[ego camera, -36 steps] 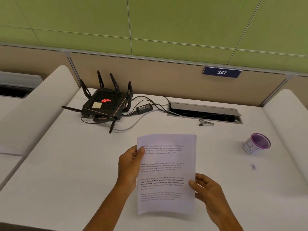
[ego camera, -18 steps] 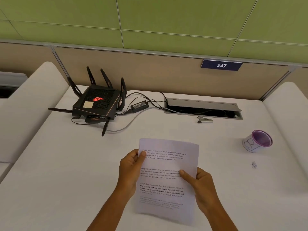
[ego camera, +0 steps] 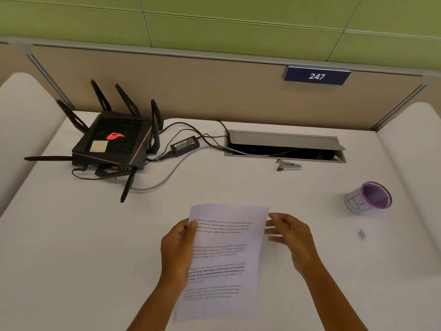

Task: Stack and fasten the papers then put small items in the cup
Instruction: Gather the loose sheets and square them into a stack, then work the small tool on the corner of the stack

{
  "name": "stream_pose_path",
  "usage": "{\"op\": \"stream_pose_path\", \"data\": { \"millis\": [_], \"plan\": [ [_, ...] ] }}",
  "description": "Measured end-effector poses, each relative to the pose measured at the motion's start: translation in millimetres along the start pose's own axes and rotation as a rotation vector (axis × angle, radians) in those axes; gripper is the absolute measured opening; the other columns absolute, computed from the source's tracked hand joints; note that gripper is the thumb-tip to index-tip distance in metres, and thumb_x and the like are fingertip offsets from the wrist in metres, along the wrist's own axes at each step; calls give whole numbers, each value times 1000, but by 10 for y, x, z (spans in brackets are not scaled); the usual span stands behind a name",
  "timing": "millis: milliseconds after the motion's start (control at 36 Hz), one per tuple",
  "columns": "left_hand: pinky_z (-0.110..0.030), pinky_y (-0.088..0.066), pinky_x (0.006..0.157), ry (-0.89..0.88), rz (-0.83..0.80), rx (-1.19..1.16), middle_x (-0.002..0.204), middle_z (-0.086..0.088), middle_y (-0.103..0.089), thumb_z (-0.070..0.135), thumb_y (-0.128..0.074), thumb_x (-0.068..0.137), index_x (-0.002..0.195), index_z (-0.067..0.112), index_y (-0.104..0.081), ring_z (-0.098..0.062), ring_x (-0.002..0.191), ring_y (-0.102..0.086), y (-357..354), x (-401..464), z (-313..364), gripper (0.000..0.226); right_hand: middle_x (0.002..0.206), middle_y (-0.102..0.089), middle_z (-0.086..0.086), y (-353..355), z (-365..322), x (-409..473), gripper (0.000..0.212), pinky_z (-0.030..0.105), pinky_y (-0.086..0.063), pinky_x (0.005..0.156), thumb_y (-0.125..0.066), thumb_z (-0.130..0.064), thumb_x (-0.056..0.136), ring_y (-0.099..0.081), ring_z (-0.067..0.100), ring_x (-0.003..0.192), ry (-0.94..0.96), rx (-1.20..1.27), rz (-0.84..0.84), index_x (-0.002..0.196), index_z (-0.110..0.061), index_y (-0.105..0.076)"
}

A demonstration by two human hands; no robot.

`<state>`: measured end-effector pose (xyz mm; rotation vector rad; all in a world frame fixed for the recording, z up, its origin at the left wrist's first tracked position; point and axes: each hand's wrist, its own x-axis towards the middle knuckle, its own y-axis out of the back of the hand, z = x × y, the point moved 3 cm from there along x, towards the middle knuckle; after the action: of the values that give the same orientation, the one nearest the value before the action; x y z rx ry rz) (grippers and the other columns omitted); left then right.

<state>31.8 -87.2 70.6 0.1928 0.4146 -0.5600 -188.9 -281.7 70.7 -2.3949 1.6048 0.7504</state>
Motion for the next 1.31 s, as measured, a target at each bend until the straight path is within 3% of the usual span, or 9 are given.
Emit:
{"op": "stream_pose_path", "data": {
  "millis": [111,222,361,500,639,861,1111,1222,1306],
  "plan": [
    [-47,-67,85,-7,-12,30,96,5,-83,32,-65,105,101,29,-80,-26,93,-80,-58,132,-34,16,99,-80,0,204,-125,664,22,46,-63,94,-82,-18,90,-76,19,95,190,-201,184,111,-19,-76],
    [-49,-67,87,-24,-36,93,98,8,-83,32,-64,106,104,30,-79,-19,91,-80,-120,261,-62,15,125,-71,-1,314,-290,1288,43,46,-57,101,-84,-20,88,-67,19,112,361,-539,229,128,-19,-68],
    [-46,-68,83,-42,-70,142,99,14,-82,34,-63,106,108,32,-76,-14,88,-79,-216,411,-79,13,158,-48,8,345,-498,1859,69,48,-37,120,-82,-24,90,-42,31,147,363,-865,165,150,-20,-51],
    [-45,-68,86,-46,-111,185,102,16,-81,35,-64,106,108,37,-75,-14,94,-79,-279,561,-150,12,165,-38,9,309,-629,2180,78,53,-33,120,-81,-31,90,-33,32,153,331,-1060,87,157,-20,-42],
    [-43,-68,87,-26,-135,189,104,14,-82,34,-64,105,112,32,-76,-14,95,-79,-321,651,-197,14,158,-45,7,277,-642,2355,74,53,-35,117,-77,-38,93,-37,32,148,361,-1275,21,156,-22,-43],
    [-35,-67,84,7,-135,173,104,12,-83,32,-65,105,111,29,-77,-12,95,-80,-334,736,-265,14,143,-54,8,298,-564,2474,51,52,-38,110,-71,-36,97,-46,32,136,407,-1276,74,144,-19,-58],
    [-28,-66,82,13,-148,139,107,12,-83,32,-65,105,115,28,-77,-11,98,-80,-330,703,-244,16,133,-68,8,288,-458,2295,41,51,-42,113,-66,-36,101,-62,32,124,395,-904,84,137,-19,-56],
    [-25,-65,78,1,-157,130,106,13,-83,32,-65,105,114,29,-77,-9,96,-80,-319,620,-196,15,118,-68,1,160,-523,2009,34,34,-50,92,-68,-28,101,-66,26,110,387,-641,-16,131,-16,-56],
    [-24,-65,76,-27,-154,173,102,14,-82,35,-64,106,110,33,-75,-8,93,-79,-301,555,-155,13,115,-70,-2,37,-595,1788,33,29,-53,88,-71,-30,99,-68,20,105,389,-589,-105,127,-19,-60]
  ]
}}
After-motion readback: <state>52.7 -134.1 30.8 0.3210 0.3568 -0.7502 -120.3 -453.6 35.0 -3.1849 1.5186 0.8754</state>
